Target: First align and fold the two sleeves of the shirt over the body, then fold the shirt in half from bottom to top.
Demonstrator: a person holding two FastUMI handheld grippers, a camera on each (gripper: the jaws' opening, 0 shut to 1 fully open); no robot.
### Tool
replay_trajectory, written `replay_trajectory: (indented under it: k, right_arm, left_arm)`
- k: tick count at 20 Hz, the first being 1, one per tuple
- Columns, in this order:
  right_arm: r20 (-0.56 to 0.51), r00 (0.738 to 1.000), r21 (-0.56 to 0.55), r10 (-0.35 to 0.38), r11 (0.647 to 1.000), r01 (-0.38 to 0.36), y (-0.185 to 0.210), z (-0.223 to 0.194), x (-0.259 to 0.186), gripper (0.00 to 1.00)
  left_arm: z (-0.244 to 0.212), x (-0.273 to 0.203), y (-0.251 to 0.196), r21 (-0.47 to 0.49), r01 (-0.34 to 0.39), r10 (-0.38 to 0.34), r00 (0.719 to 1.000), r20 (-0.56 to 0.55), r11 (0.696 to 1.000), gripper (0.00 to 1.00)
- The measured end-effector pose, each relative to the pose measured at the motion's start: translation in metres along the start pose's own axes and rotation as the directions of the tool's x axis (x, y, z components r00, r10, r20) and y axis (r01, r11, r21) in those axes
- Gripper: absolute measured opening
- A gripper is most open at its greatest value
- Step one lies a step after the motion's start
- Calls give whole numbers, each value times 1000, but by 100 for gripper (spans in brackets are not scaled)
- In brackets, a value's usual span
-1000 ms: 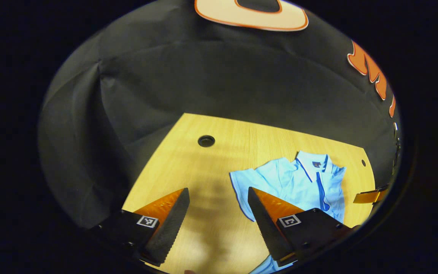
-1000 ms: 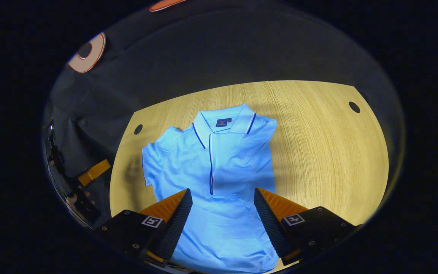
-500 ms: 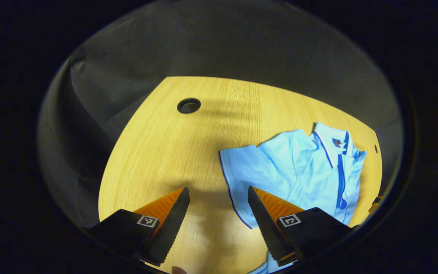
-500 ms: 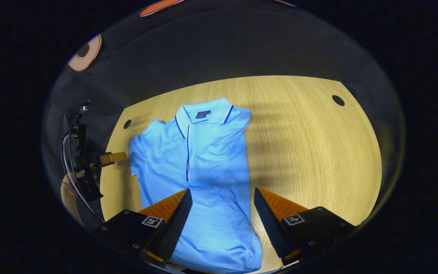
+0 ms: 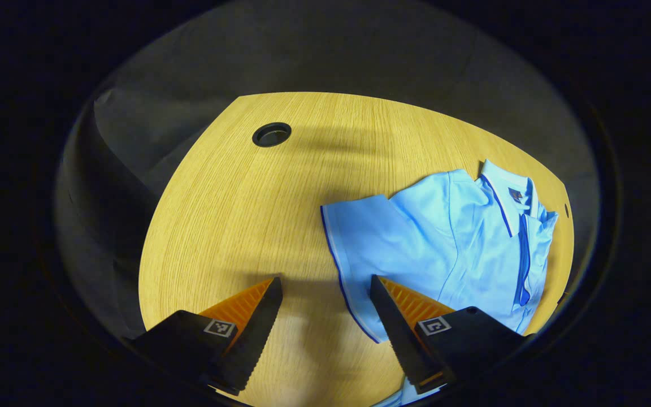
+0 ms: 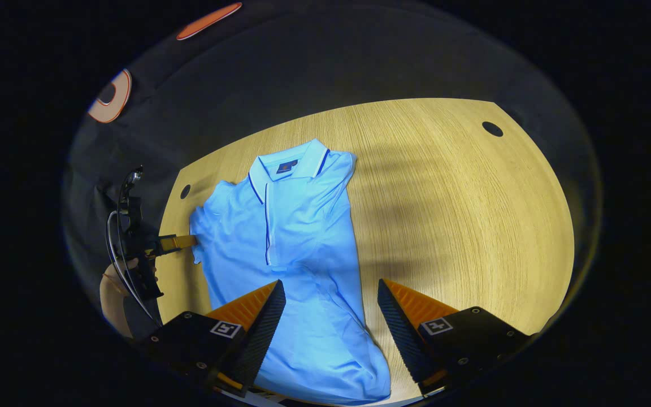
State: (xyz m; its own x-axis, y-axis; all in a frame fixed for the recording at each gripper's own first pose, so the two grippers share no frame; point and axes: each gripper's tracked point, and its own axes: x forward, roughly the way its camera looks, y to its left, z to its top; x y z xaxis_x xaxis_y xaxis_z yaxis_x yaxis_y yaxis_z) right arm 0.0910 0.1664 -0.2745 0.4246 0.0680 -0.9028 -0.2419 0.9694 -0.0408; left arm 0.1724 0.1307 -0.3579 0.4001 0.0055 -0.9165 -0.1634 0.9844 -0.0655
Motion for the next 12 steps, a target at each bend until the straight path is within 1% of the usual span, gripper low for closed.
replay_trajectory:
  k: [1,2,3,5,7,8,9,10,11,12]
  right_arm:
    - [3,1000,1,2,1000,-2,1,0,-2,99]
    - [5,1000,3,9,1000,-9,3,0,-3,99]
    - [7,1000,4,15,1000,-15,5,0,-2,99]
    - [9,1000,4,23,1000,-23,6,0,-5,100]
    - [11,1000,-1,24,1000,-24,7,-1,-5,99]
    - [13,1000,-3,22,1000,-22,7,0,-6,99]
    - [14,1000,-4,24,1000,-23,7,-1,-6,99]
    - [17,1000,-1,25,1000,-25,7,-1,-8,99]
    - [20,999,2,28,1000,-28,8,-2,-10,99]
    - [22,999,3,28,1000,-28,8,-3,-10,99]
  left_arm:
    - [0,2,-2,3,7,-7,1000,-2,1000,99]
    - [-2,0,-5,14,13,-13,1000,-11,1000,96]
    - [-5,2,-9,23,20,-20,1000,-18,1000,84]
    - [-5,0,-14,18,42,-42,999,-31,999,53]
    - [-5,-2,-20,-24,68,-68,997,-22,997,21]
    - [-7,-2,-21,-48,86,-87,996,-19,995,12]
    - [-5,-3,-25,-96,129,-128,992,7,987,11]
    - [-3,-2,-37,-151,210,-207,978,32,966,4]
    - [-6,-7,-48,-200,272,-270,962,35,941,4]
    - [-10,-10,-46,-207,276,-276,961,26,939,4]
